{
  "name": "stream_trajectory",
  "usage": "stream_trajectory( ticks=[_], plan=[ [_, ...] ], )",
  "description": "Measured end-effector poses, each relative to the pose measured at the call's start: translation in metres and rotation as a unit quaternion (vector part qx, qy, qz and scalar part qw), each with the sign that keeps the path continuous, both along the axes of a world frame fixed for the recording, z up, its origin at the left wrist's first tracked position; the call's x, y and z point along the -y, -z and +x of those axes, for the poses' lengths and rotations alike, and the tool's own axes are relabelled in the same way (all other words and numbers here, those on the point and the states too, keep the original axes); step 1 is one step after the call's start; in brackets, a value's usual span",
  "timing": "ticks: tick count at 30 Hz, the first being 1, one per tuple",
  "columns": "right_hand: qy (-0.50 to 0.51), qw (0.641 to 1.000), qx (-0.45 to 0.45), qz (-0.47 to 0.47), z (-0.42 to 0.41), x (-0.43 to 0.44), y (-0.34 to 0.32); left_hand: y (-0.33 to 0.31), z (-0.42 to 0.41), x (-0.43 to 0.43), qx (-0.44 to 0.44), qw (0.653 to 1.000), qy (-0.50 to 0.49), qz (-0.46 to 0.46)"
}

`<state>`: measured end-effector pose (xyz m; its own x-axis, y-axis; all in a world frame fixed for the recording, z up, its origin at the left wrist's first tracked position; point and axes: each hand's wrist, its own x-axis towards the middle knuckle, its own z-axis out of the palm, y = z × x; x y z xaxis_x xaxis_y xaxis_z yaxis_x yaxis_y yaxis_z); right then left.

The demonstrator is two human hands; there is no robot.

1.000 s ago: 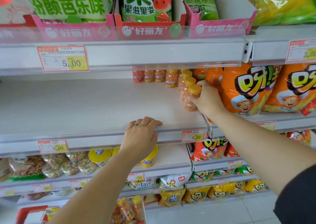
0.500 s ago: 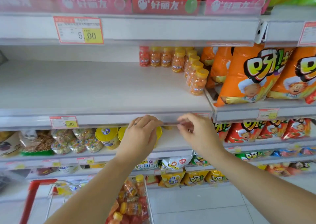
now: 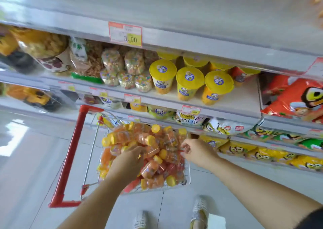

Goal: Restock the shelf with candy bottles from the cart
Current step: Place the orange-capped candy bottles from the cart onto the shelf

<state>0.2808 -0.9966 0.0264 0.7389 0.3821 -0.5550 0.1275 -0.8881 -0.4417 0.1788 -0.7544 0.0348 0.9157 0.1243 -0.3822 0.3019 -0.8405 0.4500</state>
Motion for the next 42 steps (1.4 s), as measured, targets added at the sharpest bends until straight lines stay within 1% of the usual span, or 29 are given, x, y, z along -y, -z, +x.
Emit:
stream_trajectory(
  ticks=[4,12,18,22,24,26,28,30,33,37,42],
  plan=[
    [-0.056,0.997,-0.044,-0.036,-0.007,-0.023,0.052,0.035,-0.022,-0.018,-0.033,0.999,0.005,0.013],
    [-0.050,0.993,-0.027,-0.105,-0.022,-0.040,0.124,0.077,-0.040,-0.027,-0.092,0.995,0.033,0.035],
    [-0.031,0.992,0.022,-0.120,-0.024,-0.045,0.137,0.081,-0.038,-0.022,-0.085,0.994,0.054,0.045],
    [-0.032,0.993,0.012,-0.111,-0.021,-0.038,0.125,0.070,-0.035,-0.019,-0.070,0.995,0.066,0.036],
    [-0.012,0.995,-0.009,-0.100,-0.021,-0.030,0.110,0.059,-0.030,-0.013,-0.053,0.995,0.071,0.033],
    [0.016,0.997,-0.035,-0.065,-0.021,-0.019,0.087,0.040,-0.020,-0.002,-0.037,0.996,0.080,0.023],
    [0.056,0.997,-0.057,0.001,-0.020,-0.008,0.053,0.015,-0.007,0.012,-0.027,0.996,0.084,-0.005],
    [0.090,0.992,-0.055,0.068,-0.018,0.002,0.010,-0.016,0.008,0.030,-0.011,0.994,0.100,-0.038],
    [0.133,0.981,-0.012,0.140,-0.009,0.016,-0.059,-0.070,0.034,0.064,0.023,0.989,0.128,-0.076],
    [0.204,0.951,0.074,0.218,0.012,0.042,-0.150,-0.140,0.064,0.104,0.107,0.978,0.112,-0.142],
    [0.224,0.926,0.158,0.260,0.029,0.081,-0.246,-0.203,0.099,0.147,0.253,0.936,0.129,-0.206]
  ],
)
